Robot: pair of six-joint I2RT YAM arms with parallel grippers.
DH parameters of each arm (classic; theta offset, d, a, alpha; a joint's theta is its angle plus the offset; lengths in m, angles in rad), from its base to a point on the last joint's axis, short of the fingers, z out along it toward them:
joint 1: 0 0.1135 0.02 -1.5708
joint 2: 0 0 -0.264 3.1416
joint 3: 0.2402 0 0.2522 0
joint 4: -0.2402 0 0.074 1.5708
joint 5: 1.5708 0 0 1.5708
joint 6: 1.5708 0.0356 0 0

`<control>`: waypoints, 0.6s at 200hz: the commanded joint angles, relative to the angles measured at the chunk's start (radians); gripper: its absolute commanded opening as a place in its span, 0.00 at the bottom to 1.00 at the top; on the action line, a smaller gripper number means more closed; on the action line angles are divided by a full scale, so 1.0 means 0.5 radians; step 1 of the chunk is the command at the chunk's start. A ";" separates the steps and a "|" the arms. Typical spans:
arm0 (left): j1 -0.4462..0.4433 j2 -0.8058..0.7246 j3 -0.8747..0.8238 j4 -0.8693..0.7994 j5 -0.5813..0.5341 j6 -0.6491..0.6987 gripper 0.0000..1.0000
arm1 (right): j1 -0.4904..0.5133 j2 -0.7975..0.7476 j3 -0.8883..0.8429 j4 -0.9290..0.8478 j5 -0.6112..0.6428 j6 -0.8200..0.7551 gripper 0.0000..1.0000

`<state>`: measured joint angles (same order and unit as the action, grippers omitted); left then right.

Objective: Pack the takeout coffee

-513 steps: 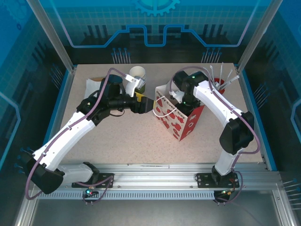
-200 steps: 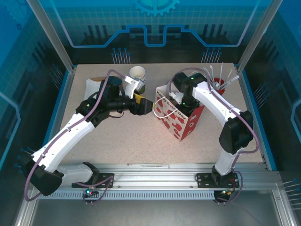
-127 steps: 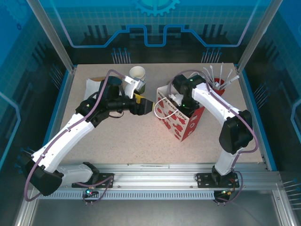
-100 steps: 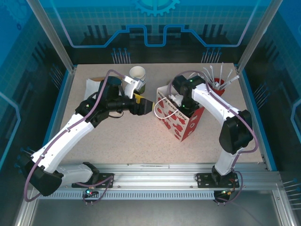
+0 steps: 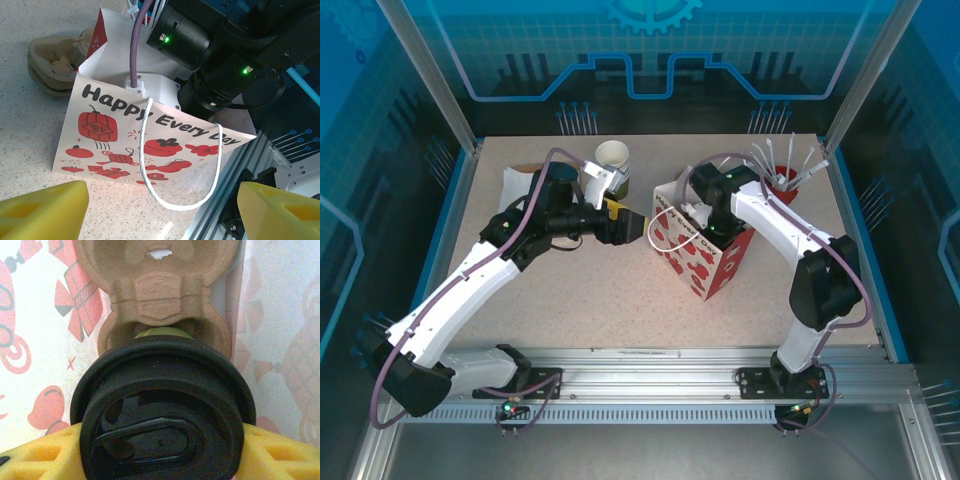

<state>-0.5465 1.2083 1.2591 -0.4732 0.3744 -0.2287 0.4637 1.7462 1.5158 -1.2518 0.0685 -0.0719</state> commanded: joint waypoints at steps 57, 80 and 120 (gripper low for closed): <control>-0.017 -0.054 -0.007 -0.014 0.001 0.049 0.80 | -0.041 0.020 -0.143 0.034 0.029 -0.008 0.38; -0.015 -0.057 -0.010 -0.017 -0.001 0.048 0.80 | -0.042 0.023 -0.161 0.049 0.026 -0.004 0.38; -0.016 -0.055 -0.011 -0.014 0.000 0.049 0.80 | -0.048 0.026 -0.162 0.055 0.028 -0.009 0.38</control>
<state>-0.5465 1.2030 1.2591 -0.4736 0.3744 -0.2287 0.4633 1.7313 1.4841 -1.2217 0.0673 -0.0715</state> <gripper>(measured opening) 0.797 0.632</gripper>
